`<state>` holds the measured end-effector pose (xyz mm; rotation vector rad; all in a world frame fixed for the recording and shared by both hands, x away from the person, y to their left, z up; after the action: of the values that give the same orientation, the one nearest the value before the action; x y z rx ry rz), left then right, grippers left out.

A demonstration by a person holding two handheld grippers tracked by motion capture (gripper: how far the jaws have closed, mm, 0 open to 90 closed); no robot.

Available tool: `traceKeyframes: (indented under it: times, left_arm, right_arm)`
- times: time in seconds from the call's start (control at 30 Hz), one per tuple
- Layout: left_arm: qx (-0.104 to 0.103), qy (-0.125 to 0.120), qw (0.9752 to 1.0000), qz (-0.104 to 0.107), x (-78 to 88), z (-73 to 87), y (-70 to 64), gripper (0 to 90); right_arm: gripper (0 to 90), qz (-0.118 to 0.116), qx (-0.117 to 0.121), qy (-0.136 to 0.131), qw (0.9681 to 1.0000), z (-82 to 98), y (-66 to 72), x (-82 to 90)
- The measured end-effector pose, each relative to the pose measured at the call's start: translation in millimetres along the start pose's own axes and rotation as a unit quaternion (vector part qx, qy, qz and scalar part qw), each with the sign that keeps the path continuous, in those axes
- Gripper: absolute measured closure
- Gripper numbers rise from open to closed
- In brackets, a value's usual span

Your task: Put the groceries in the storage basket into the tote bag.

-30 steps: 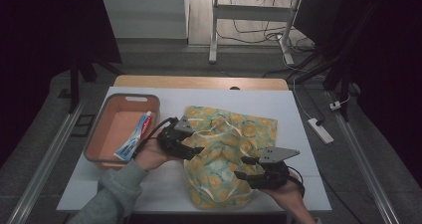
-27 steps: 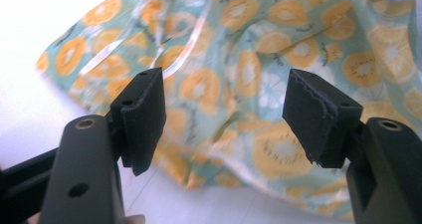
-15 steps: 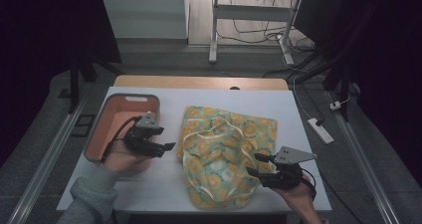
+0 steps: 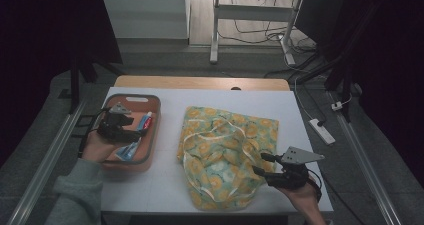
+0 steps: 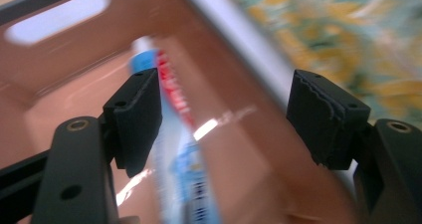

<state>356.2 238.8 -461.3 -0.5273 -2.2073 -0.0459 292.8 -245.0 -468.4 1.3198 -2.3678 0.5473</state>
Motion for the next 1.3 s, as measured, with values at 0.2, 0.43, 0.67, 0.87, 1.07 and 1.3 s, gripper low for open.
traceKeyframes:
  times: [0.2, 0.43, 0.67, 0.87, 1.07, 1.3]
  left_arm:
    - [0.022, 0.03, 0.9992, -0.013, -19.4, -2.7, 18.1, 29.4]
    - [0.028, 0.096, 0.9944, -0.036, -59.1, -12.3, 26.0, 28.8]
    - [0.029, 0.162, 0.9837, -0.073, -90.2, -5.7, 31.4, 27.9]
    - [0.054, 0.175, 0.9812, -0.059, -92.9, 3.1, 36.5, 35.3]
    - [0.079, 0.18, 0.9791, -0.05, -91.0, 3.4, 45.3, 47.6]
    - [0.073, 0.186, 0.9782, -0.057, -90.5, 2.6, 46.6, 52.5]
  right_arm:
    - [43.1, -0.001, 0.0, 0.002, 1.0, -0.7, 0.3, -1.0]
    - [43.0, -0.003, 0.0, 0.002, 1.0, -0.5, 0.9, -2.1]
    - [42.7, -0.007, 0.003, 0.0, 1.0, -0.4, 2.6, -0.7]
    - [42.7, -0.006, 0.003, -0.003, 1.0, 0.3, 2.2, 1.0]
    - [42.7, -0.004, 0.001, -0.005, 1.0, 0.1, 1.8, 2.3]
    - [42.7, -0.003, 0.0, -0.003, 1.0, 1.5, 1.0, 2.0]
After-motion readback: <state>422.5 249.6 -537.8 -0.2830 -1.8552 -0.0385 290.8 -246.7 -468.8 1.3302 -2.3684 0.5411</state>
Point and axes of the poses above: each handheld gripper's, and its own axes: x roughly backward along the jaws, z roughly out of its underside, y roughly to its left, the point moved 3 cm from there along -x, roughly forward along the jaws, and after that the axes turned 11 degrees about x, right-handed, at the moved point
